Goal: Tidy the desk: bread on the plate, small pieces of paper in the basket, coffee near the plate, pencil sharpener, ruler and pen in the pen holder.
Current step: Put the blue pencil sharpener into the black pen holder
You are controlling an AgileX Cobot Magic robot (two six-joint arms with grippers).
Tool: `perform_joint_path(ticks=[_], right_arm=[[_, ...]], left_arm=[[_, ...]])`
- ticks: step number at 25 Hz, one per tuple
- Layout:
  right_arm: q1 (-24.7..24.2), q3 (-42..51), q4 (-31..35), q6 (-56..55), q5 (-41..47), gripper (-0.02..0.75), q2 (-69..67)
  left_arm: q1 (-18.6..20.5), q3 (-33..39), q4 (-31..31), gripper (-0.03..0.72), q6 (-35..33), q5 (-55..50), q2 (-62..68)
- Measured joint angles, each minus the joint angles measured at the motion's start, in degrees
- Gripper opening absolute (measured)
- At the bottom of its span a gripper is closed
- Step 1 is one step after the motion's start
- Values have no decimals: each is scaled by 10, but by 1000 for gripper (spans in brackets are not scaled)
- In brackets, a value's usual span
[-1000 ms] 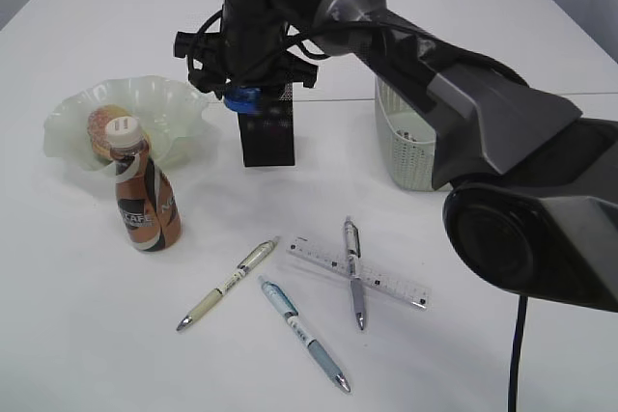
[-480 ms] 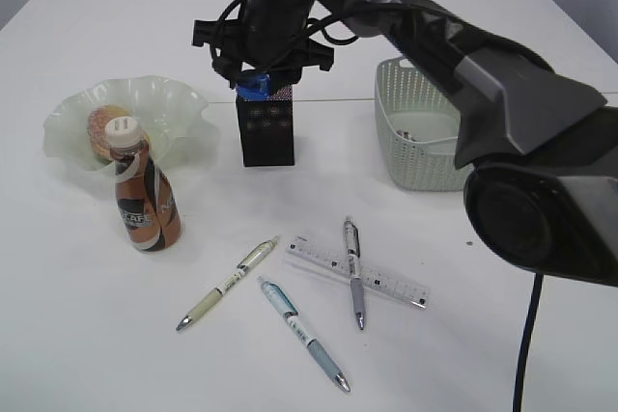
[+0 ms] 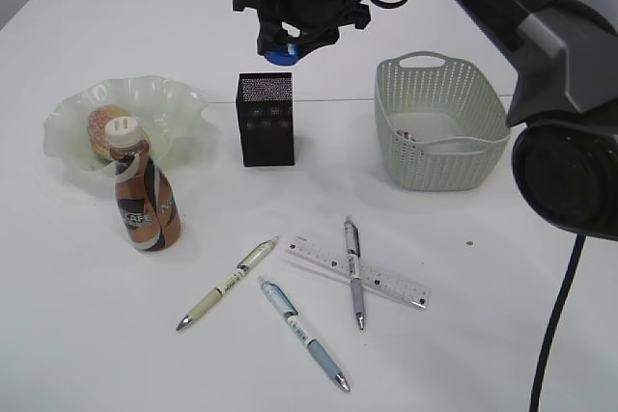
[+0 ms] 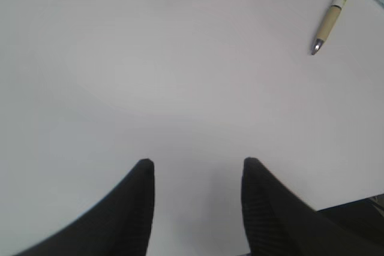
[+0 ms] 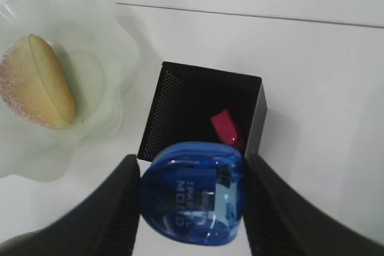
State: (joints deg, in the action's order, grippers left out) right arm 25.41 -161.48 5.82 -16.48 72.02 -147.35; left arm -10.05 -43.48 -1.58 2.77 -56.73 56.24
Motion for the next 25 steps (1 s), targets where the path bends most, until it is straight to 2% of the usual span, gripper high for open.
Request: perform_joint_path(ticks=[14,25], right_arm=[[-65,-1,126,172,0,358,0],[-71,-1,185,223,0,358,-27]], left_arm=[[0,0,-18,350,0,-4,0],[0,0,-33,350,0,-4,0]])
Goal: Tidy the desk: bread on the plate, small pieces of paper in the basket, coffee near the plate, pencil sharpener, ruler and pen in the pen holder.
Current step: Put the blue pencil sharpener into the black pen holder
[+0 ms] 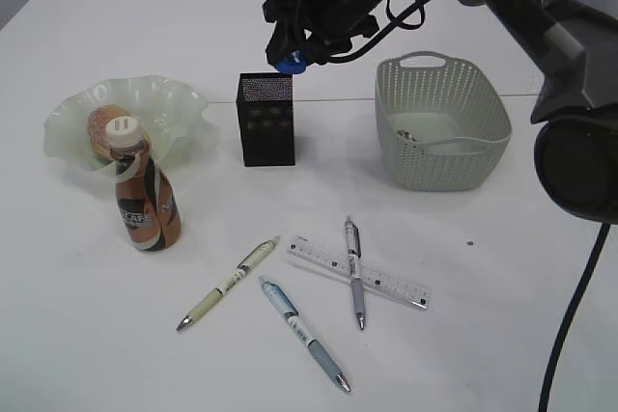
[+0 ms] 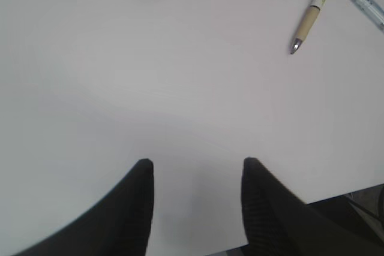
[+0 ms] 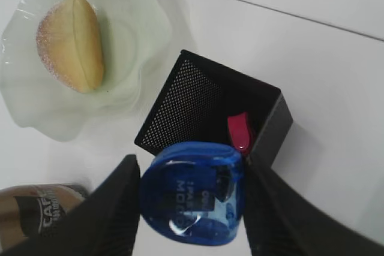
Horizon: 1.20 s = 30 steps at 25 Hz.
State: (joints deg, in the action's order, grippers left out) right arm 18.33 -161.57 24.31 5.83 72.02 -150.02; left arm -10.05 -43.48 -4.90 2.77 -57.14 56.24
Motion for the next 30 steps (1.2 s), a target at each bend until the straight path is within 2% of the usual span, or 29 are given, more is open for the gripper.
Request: perform_joint_path(ticks=[9,30], right_arm=[[0,0,19,21,0,358,-21],[0,0,86,49,-77,358,-34]], left_arm=[[0,0,-1,350,0,-1,0],[0,0,-1,350,0,0,0]])
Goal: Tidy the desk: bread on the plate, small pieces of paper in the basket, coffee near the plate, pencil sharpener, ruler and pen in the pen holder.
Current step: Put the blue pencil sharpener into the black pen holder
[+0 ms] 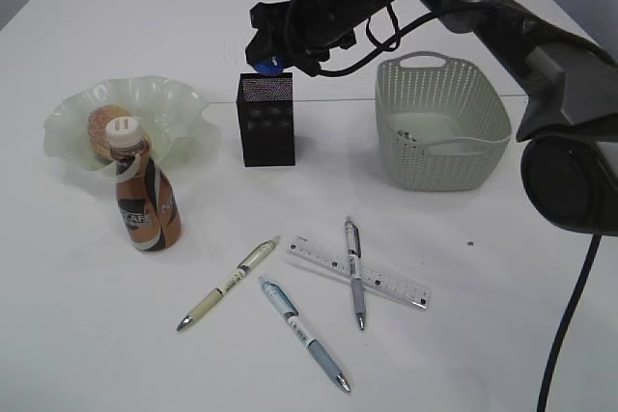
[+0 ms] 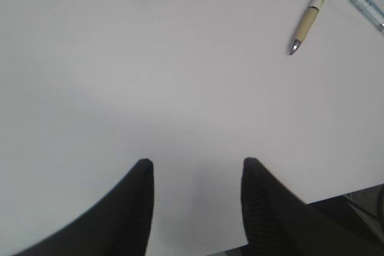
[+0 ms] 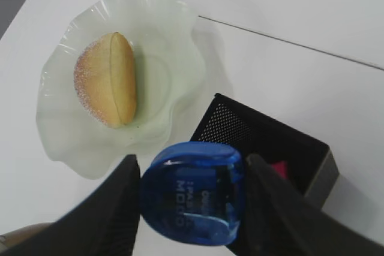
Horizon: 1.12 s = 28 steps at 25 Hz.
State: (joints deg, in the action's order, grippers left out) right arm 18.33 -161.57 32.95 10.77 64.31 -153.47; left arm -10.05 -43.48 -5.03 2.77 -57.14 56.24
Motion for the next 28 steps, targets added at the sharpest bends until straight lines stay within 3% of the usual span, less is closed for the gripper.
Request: perform_joint_path(ticks=[28], right_arm=[[2,0,-11,0,5,400,-14]], left_arm=[[0,0,-6,350,0,12,0]])
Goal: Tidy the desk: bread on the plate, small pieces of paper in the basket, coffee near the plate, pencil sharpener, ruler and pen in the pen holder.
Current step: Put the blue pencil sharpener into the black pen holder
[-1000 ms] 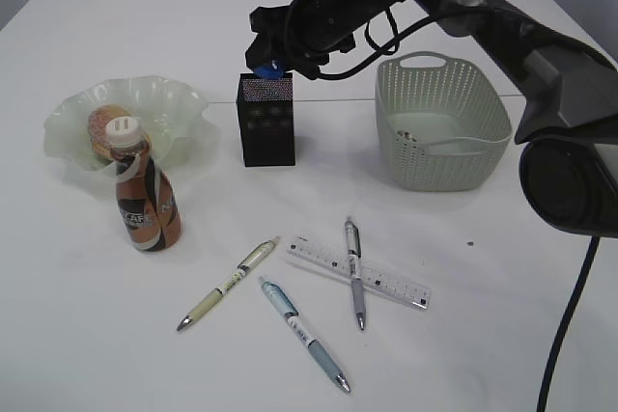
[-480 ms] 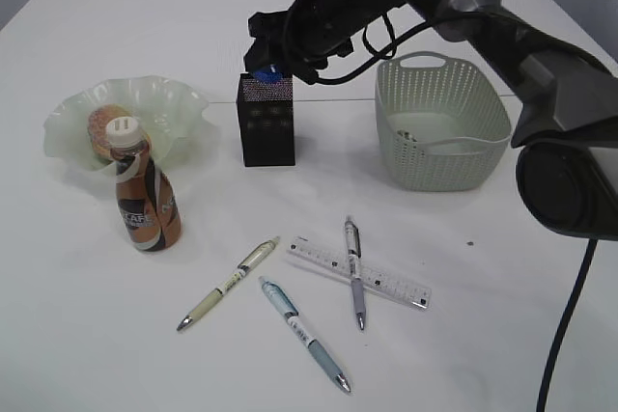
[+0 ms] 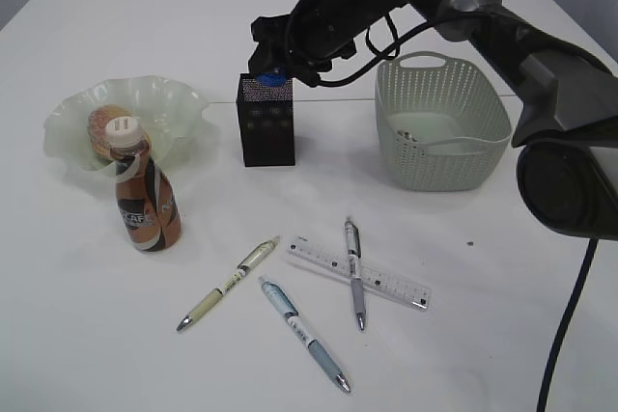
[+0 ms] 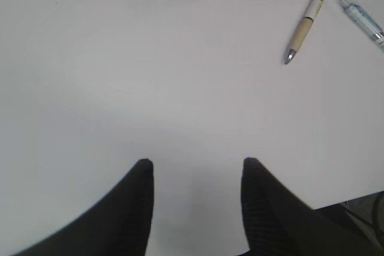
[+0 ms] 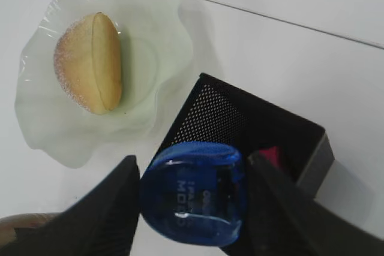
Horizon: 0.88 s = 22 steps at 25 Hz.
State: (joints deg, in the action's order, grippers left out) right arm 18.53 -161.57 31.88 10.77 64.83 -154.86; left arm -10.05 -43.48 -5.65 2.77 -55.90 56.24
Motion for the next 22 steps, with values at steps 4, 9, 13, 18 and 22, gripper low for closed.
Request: perform_joint_path(ticks=[4,9,13,18,22], right_arm=[[0,0,-2,0,5,456,0],[0,0,-4,0,5,475,0],[0,0,-4,-9,6,480,0],[1,-7,-34,-65,54,480,8],[2,-22,-87,-124,67,479,21]], left_arm=[[0,0,0,350,0,0,0],[0,0,0,350,0,0,0],[0,0,0,350,0,0,0],[0,0,0,350,0,0,0],[0,0,-1,350,0,1,0]])
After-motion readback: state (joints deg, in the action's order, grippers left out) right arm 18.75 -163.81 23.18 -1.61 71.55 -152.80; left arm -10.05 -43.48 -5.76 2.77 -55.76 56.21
